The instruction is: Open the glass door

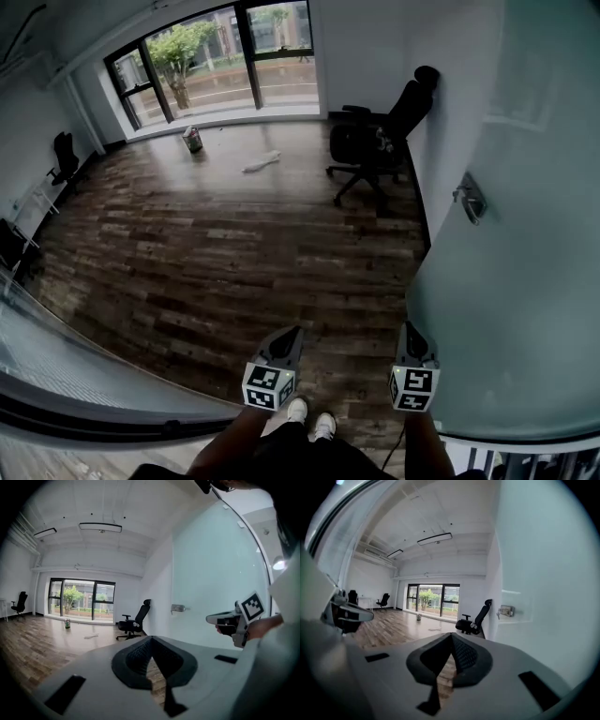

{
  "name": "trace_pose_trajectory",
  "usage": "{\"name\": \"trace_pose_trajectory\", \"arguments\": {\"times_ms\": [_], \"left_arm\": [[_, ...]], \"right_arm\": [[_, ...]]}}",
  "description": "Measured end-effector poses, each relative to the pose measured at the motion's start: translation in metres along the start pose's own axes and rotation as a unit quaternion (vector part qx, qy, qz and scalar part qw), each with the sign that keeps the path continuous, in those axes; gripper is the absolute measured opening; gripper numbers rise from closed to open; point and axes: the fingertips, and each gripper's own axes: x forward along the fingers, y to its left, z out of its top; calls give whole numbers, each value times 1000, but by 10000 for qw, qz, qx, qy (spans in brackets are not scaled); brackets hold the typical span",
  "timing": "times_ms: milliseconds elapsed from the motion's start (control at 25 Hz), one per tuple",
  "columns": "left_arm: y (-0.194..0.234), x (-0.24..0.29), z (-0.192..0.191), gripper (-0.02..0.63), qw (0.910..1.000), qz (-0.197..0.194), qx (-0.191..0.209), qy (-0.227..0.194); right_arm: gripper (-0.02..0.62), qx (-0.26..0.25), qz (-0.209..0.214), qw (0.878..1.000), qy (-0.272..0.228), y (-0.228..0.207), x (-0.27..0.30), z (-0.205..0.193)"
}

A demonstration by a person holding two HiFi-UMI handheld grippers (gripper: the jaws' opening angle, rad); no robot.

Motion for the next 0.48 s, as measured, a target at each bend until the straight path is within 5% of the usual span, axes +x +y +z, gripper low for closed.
{"name": "trace_pose_trajectory", "arguments": {"times_ms": [160,480], "left_arm": [[-13,-24,-8,-3,10000,-31,-18,-21],[-43,-97,-29,-3,9996,-242,40,-165]], "right_arm": [[15,529,135,9985,-78,24,-38,1],[15,247,222,9991,-245,84,-118,-18]]}}
